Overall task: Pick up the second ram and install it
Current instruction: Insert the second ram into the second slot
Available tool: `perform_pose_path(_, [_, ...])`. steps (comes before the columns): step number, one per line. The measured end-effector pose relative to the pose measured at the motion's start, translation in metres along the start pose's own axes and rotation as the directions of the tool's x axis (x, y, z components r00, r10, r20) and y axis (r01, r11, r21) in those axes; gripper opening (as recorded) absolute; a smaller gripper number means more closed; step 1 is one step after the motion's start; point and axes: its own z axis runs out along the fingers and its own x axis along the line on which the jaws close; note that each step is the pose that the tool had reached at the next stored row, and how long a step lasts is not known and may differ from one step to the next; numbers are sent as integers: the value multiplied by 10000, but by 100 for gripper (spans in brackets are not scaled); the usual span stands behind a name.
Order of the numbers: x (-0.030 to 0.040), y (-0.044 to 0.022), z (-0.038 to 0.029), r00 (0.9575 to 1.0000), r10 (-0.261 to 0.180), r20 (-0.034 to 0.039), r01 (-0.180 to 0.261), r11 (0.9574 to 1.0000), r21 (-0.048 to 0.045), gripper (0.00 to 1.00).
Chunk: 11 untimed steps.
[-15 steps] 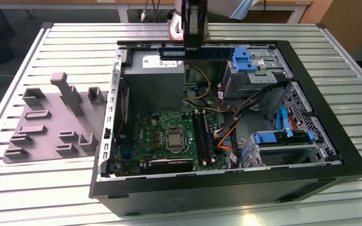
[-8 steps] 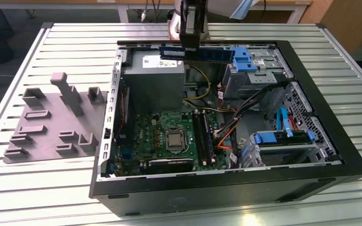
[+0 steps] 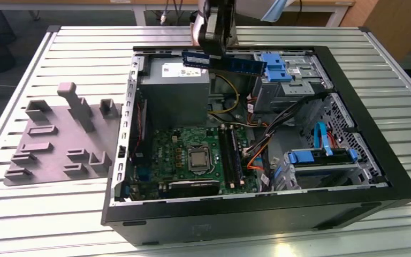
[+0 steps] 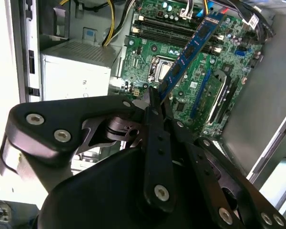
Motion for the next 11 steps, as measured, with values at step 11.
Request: perform_pose_path(11, [0,0,1,10000,12,0,-12,10000,1,14])
